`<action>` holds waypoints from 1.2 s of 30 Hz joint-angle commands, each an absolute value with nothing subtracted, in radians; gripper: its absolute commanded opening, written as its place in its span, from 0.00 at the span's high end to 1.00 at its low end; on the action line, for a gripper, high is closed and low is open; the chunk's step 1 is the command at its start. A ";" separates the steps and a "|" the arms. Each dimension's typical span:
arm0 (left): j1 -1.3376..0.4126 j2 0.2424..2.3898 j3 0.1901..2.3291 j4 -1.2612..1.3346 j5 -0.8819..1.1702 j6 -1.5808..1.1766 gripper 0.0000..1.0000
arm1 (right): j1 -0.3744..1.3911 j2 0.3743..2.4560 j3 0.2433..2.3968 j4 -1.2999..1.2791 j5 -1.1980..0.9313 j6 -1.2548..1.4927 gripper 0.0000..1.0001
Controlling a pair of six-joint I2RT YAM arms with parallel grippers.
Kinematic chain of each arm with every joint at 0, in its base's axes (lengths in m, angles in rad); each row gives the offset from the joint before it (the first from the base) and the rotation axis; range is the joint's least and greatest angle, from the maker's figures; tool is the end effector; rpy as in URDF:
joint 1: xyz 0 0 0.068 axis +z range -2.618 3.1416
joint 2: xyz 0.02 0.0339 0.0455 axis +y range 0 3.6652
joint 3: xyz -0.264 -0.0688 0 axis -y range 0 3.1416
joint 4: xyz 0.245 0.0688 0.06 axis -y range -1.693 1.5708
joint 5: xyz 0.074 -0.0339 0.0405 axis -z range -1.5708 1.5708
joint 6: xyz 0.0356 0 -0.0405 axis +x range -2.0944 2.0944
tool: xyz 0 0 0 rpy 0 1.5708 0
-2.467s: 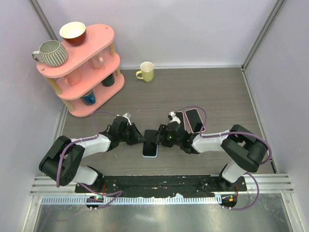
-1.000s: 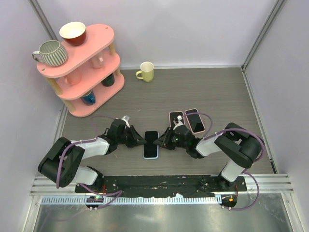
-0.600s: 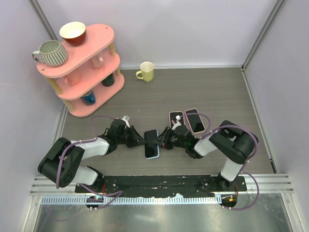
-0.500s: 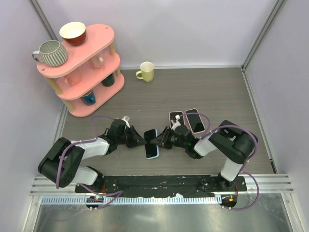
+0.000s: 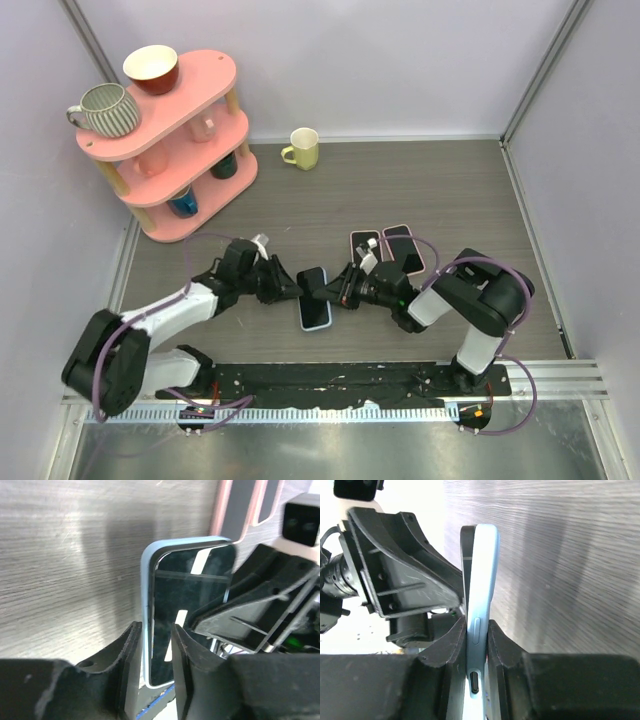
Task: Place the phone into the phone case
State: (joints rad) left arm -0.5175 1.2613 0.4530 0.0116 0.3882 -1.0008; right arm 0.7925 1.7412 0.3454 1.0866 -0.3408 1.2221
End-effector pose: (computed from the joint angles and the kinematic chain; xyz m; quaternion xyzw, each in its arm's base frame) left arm 0.1906 -0.1240 0.1528 -0.1468 0.8997 -0.3845 0.1457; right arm 0.1804 0.1999 0.1101 0.0719 0.7989 0.5645 0.1947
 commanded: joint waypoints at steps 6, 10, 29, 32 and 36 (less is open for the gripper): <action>-0.446 0.918 0.623 -0.255 0.448 -0.868 0.33 | 0.756 1.677 0.365 1.600 -0.561 1.321 0.99; -0.443 0.839 0.629 -0.288 0.446 -0.851 0.27 | 0.756 1.671 0.380 1.669 -0.603 1.358 0.99; -0.443 0.830 0.408 0.166 0.588 -1.095 0.40 | 0.746 1.577 0.431 1.671 -0.661 1.347 0.99; -0.443 0.833 0.391 0.210 0.598 -1.098 0.53 | 0.744 1.571 0.419 1.669 -0.669 1.347 0.98; -0.443 0.835 0.380 0.284 0.630 -1.104 0.70 | 0.746 1.581 0.411 1.652 -0.687 1.347 0.94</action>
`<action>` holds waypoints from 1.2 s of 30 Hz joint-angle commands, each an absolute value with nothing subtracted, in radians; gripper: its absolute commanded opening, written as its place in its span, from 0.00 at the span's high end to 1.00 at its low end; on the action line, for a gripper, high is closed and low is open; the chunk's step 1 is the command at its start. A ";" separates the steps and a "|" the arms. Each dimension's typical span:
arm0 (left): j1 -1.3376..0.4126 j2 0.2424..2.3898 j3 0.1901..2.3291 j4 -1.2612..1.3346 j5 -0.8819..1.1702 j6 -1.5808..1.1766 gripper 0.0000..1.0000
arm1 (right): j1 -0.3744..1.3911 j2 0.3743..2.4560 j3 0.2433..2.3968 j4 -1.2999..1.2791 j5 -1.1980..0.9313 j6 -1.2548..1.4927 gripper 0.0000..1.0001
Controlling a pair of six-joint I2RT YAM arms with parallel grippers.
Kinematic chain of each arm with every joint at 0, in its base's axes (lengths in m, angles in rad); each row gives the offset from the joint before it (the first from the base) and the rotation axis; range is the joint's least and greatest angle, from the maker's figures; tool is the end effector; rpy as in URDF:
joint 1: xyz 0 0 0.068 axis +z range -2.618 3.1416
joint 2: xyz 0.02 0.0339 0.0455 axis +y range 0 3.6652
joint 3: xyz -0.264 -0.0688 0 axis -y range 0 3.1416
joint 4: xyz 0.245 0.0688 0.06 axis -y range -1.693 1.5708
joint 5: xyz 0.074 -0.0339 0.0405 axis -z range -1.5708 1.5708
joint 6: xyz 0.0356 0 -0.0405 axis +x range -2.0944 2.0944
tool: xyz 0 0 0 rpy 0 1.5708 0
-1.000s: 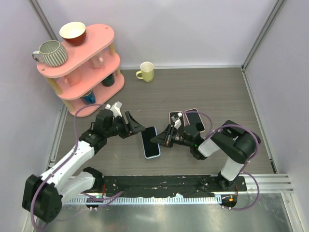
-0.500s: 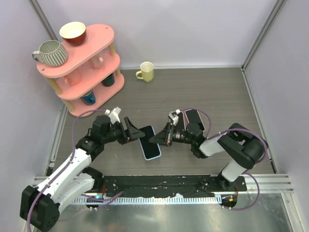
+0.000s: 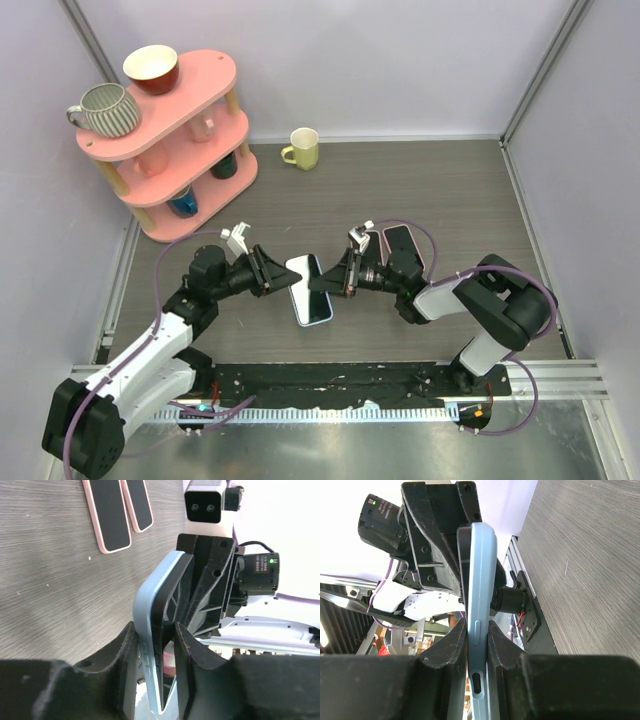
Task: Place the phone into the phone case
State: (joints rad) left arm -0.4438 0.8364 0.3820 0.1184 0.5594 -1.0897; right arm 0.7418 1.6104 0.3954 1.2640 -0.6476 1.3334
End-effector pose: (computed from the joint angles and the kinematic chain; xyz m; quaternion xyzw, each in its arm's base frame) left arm 0.1616 -0.0977 0.2215 -0.0972 0.7939 -0.5482 0.2445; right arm 0.1877 0.2012 0.1736 -0.0299 0.6925 0.7028 0.1600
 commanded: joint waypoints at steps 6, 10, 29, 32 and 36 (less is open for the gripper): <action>-0.443 0.833 0.409 0.269 0.661 -1.071 1.00 | 0.746 1.575 0.419 1.579 -0.727 1.298 0.87; -0.443 0.828 0.426 0.233 0.666 -1.026 1.00 | 0.746 1.537 0.426 1.510 -0.742 1.259 0.82; -0.443 0.831 0.426 0.388 0.772 -1.043 0.85 | 0.744 1.207 0.494 0.928 -0.712 0.887 0.98; -0.445 0.841 0.404 0.425 0.779 -1.069 0.73 | 0.746 1.184 0.509 0.907 -0.690 0.867 0.99; -0.446 0.845 0.359 0.515 0.782 -1.123 0.48 | 0.746 1.141 0.528 0.893 -0.637 0.818 0.99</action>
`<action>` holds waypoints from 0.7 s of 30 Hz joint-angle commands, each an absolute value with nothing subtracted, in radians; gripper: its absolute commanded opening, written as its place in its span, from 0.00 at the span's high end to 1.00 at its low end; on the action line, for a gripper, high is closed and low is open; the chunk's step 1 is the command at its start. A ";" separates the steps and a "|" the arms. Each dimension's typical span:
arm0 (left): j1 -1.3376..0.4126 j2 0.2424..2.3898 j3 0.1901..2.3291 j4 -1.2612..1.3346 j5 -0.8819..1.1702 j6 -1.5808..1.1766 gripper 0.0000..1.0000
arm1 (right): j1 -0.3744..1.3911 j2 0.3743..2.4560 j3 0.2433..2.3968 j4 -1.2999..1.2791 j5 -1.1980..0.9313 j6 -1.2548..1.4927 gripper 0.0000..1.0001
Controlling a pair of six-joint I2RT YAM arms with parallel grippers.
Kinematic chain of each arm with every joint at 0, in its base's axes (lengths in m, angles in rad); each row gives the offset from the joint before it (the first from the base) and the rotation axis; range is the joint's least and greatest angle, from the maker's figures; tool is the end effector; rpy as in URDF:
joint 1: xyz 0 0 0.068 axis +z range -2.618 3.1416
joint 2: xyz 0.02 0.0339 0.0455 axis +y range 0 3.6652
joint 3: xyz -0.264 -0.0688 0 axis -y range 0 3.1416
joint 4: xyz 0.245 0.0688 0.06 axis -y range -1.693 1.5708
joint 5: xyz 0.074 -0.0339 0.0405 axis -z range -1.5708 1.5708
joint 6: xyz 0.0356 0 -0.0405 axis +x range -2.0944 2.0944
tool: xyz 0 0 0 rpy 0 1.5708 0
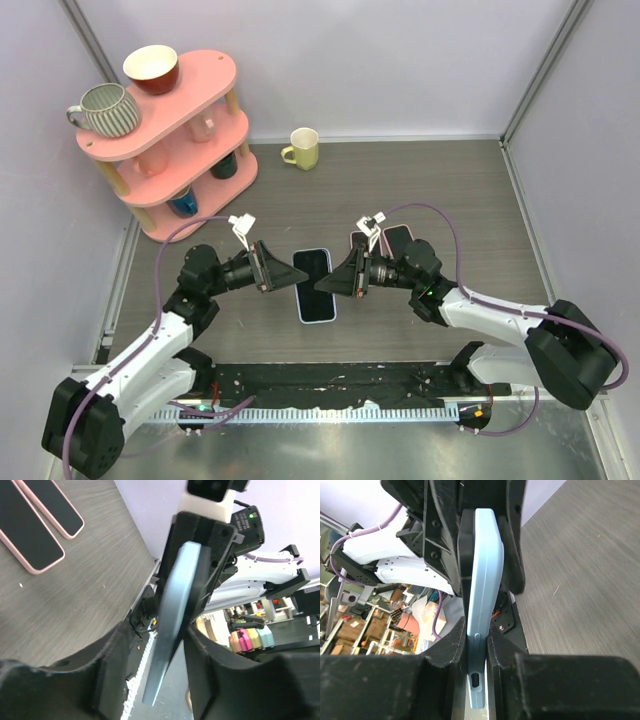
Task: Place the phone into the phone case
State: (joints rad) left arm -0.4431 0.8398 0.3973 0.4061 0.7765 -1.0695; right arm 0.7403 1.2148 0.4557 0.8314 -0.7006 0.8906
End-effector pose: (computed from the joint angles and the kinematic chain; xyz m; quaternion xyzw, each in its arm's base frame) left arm 0.1611 -0.1041 0.2557 0.0447 0.7148 -0.6391 0.2803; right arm 0.1676 0.1842 0.2432 -0.2025 0.6568 0.6609 0.3013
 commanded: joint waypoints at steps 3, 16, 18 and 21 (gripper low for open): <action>-0.457 0.839 0.348 0.555 0.779 -1.135 0.40 | 0.746 1.095 0.532 0.887 -0.605 0.792 0.99; -0.528 0.885 0.350 0.656 0.753 -1.149 0.45 | 0.746 1.098 0.535 0.925 -0.592 0.830 0.94; -0.529 0.896 0.353 0.666 0.758 -1.152 0.59 | 0.744 1.094 0.534 0.914 -0.581 0.833 0.90; -0.531 0.905 0.351 0.686 0.762 -1.154 0.75 | 0.746 1.088 0.563 0.800 -0.552 0.813 0.79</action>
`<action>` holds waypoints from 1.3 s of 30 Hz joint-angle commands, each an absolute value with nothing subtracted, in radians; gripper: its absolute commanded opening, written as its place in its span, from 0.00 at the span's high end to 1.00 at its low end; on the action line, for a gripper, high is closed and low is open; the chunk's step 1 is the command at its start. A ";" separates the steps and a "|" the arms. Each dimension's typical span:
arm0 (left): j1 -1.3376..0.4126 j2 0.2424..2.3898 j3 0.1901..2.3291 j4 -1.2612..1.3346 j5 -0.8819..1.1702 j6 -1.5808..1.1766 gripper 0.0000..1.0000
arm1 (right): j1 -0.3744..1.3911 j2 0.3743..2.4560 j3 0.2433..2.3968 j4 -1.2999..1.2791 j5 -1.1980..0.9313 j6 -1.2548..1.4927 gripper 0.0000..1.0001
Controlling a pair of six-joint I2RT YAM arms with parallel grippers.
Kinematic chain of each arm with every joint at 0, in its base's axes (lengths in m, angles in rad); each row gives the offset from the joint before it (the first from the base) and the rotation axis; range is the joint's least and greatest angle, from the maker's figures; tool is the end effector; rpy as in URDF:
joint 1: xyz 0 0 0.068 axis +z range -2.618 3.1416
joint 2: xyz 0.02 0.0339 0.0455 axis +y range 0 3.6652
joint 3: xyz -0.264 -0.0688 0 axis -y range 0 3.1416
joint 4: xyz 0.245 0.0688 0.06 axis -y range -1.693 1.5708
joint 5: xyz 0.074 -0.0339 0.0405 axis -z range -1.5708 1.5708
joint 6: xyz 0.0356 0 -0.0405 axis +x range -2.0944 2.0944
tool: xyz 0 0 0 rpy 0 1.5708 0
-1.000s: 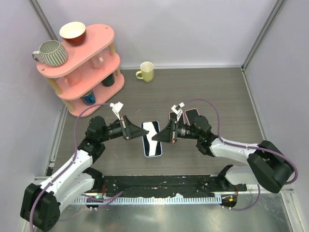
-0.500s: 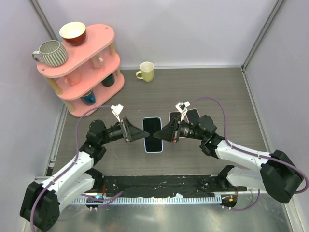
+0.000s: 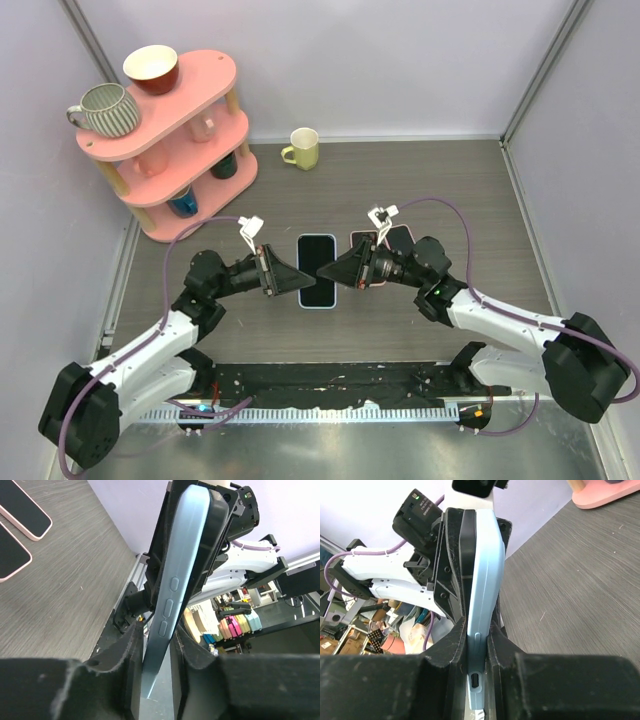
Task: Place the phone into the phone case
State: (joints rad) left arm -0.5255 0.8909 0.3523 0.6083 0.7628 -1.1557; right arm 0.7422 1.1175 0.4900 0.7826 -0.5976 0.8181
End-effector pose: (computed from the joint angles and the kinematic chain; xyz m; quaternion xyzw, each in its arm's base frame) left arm 0.1560 -0.1189 0.2516 0.0626 0.6862 -0.6750 0.2636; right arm 0.1634 0.1771 0.2715 -0.1999 0.6294 0.6468 0.3815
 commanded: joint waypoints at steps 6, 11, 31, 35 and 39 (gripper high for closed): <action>-0.534 0.913 0.351 0.747 0.756 -1.163 1.00 | 0.738 1.088 0.661 0.689 -0.548 0.841 0.51; -0.537 0.897 0.333 0.758 0.772 -1.157 1.00 | 0.701 1.097 0.732 0.672 -0.575 0.937 0.41; -0.548 0.904 0.321 0.742 0.765 -1.150 1.00 | 0.635 1.129 0.762 0.761 -0.670 0.980 0.99; -0.548 0.907 0.328 0.723 0.756 -1.144 1.00 | 0.635 1.137 0.765 0.738 -0.716 0.969 0.80; -0.548 0.907 0.333 0.693 0.739 -1.132 1.00 | 0.635 1.140 0.750 0.746 -0.764 0.973 0.63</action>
